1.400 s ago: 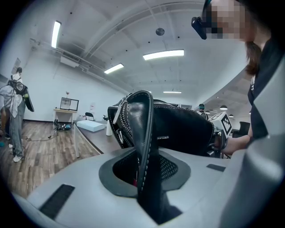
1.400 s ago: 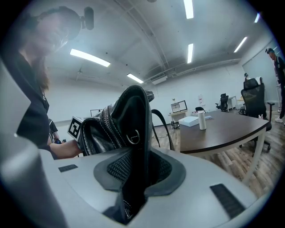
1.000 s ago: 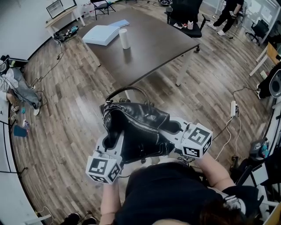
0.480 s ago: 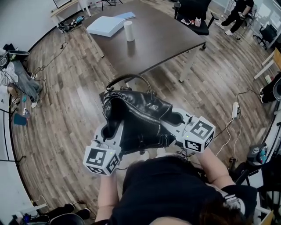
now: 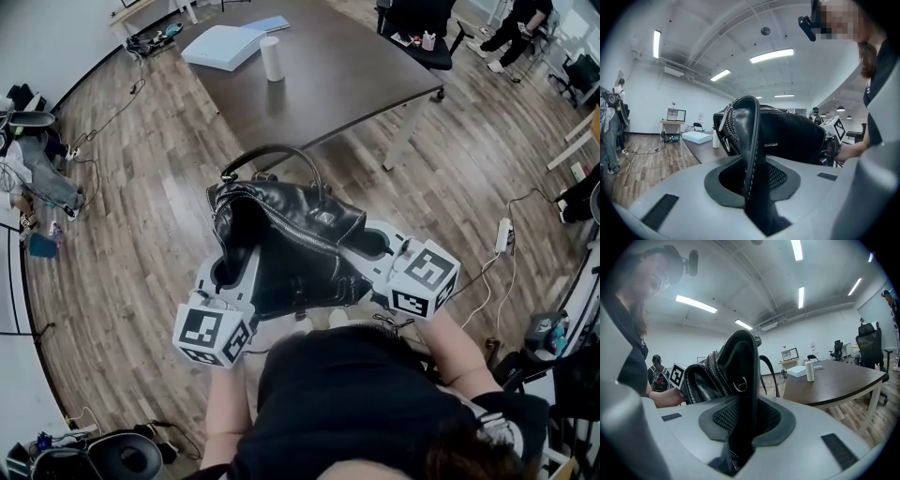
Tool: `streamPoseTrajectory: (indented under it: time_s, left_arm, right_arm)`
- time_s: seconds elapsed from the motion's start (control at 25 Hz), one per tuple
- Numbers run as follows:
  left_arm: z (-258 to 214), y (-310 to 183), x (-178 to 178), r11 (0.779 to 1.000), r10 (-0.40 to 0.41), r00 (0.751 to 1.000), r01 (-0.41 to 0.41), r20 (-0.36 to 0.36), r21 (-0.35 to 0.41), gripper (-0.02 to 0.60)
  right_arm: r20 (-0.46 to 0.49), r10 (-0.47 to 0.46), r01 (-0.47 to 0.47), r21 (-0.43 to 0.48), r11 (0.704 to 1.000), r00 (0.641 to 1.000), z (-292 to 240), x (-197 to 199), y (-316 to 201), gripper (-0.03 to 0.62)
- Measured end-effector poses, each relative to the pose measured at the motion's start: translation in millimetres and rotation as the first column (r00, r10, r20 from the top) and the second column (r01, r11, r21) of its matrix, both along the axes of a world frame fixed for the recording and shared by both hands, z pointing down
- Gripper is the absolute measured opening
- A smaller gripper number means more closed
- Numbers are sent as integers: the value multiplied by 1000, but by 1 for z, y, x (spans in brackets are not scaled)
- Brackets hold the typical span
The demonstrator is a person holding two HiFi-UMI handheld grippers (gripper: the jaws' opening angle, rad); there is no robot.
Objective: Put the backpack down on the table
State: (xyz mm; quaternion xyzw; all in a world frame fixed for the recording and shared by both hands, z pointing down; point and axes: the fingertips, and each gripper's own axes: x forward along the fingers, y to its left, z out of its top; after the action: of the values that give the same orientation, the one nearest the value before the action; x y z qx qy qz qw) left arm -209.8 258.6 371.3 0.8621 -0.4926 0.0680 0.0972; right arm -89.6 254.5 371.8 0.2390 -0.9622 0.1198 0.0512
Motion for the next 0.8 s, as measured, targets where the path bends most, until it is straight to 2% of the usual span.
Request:
streamPoseTrajectory:
  time_s: [0.52, 0.8]
  left_arm:
    - [7, -26, 37, 999, -38, 999, 38, 8, -17, 97]
    - [12, -40, 28, 998, -50, 999, 50, 14, -29, 96]
  right_arm:
    - [13, -24, 24, -12, 1000, 1000, 8, 37, -31, 97]
    - [4, -26, 27, -30, 999, 1000, 13, 28, -48, 97]
